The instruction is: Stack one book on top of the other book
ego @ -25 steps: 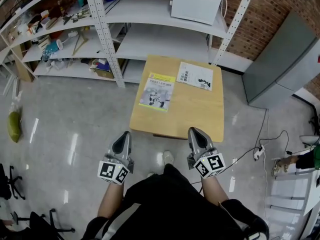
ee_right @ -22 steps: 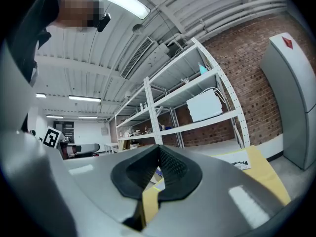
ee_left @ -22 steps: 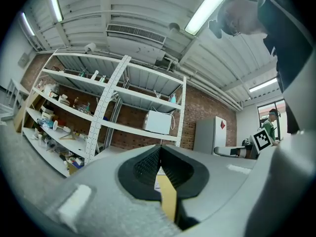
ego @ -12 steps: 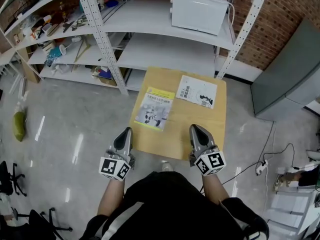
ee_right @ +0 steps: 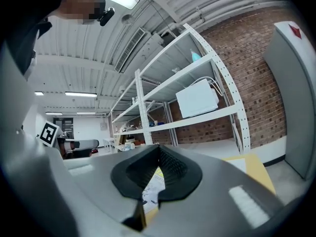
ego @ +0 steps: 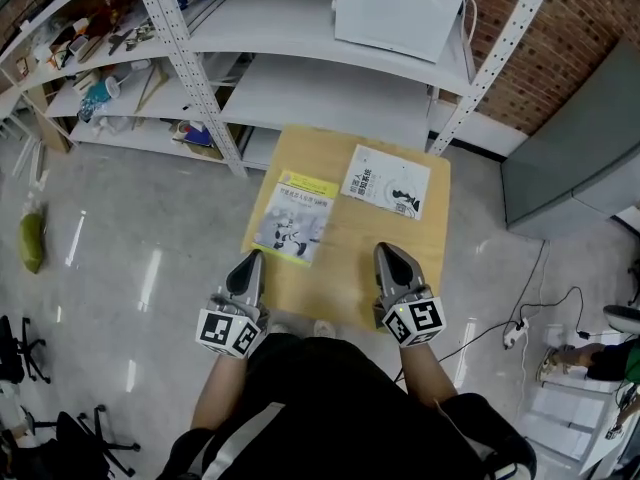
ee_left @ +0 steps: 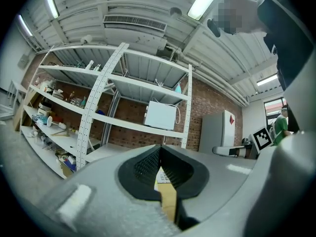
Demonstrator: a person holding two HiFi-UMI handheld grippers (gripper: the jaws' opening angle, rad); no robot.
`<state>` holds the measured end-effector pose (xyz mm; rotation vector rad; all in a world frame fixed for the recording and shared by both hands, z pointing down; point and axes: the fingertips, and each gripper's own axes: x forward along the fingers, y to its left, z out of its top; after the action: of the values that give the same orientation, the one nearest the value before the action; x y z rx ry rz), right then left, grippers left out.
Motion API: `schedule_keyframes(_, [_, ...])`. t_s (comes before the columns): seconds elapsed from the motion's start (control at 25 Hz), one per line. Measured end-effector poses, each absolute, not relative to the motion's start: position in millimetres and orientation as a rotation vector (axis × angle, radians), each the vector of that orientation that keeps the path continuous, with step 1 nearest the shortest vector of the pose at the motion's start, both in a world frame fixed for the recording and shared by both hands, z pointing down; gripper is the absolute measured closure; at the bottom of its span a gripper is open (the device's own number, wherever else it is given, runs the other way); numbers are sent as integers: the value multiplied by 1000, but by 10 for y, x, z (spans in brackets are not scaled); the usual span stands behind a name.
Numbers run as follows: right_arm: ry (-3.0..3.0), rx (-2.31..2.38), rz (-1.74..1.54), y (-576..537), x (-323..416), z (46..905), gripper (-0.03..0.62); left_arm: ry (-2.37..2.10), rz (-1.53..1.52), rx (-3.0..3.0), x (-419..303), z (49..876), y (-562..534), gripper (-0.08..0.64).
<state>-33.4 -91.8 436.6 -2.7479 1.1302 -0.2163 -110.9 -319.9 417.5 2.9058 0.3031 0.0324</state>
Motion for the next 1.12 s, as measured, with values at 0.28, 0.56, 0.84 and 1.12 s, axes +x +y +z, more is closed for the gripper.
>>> schedule_keyframes(0.28, [1138,-2776,-310,-1229,-228,4613,588,298,114,2870,-997,4397,-3422,557])
schedule_keyframes(0.56, [1124,-2804,-452,-1583,-129,4961,588,304,220,2899,-657,4717,-3723,557])
schedule_keyframes(0.84, [1071,-2795,-641,-1828,-66,5467,587,403,406,2866,-387,5223,-3796,557])
schedule_keyframes(1.12, [982,-2742,-814,-1916,-16,5907,555,380,587,2803,-256,5676,-3877,556])
